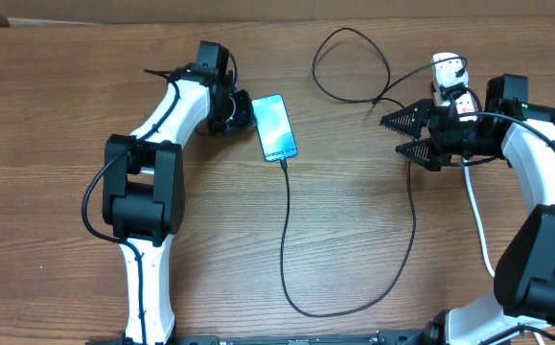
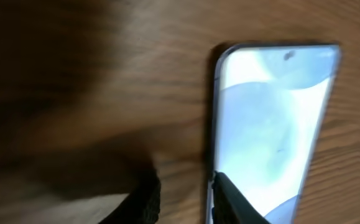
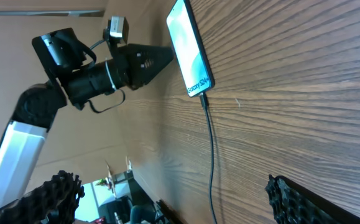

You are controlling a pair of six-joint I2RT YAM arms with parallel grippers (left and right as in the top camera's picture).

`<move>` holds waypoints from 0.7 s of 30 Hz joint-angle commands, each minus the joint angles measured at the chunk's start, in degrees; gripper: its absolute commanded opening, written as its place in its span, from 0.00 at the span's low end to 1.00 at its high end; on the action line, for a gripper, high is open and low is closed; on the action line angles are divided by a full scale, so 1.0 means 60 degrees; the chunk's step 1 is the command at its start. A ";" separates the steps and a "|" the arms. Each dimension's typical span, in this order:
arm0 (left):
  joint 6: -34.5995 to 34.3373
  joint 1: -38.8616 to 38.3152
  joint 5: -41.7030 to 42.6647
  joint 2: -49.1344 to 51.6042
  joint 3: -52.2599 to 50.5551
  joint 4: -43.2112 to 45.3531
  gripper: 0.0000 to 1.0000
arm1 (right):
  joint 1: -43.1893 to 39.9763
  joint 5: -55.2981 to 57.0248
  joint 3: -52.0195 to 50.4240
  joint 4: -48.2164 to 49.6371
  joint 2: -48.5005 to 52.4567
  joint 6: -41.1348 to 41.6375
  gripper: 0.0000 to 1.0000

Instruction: Plug charger to phone and switch on socket

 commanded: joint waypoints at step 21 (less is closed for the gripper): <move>0.0248 0.0098 -0.2954 -0.1348 0.1537 -0.1501 0.73 | -0.0022 0.6645 0.3738 -0.2707 -0.0124 0.0765 0.91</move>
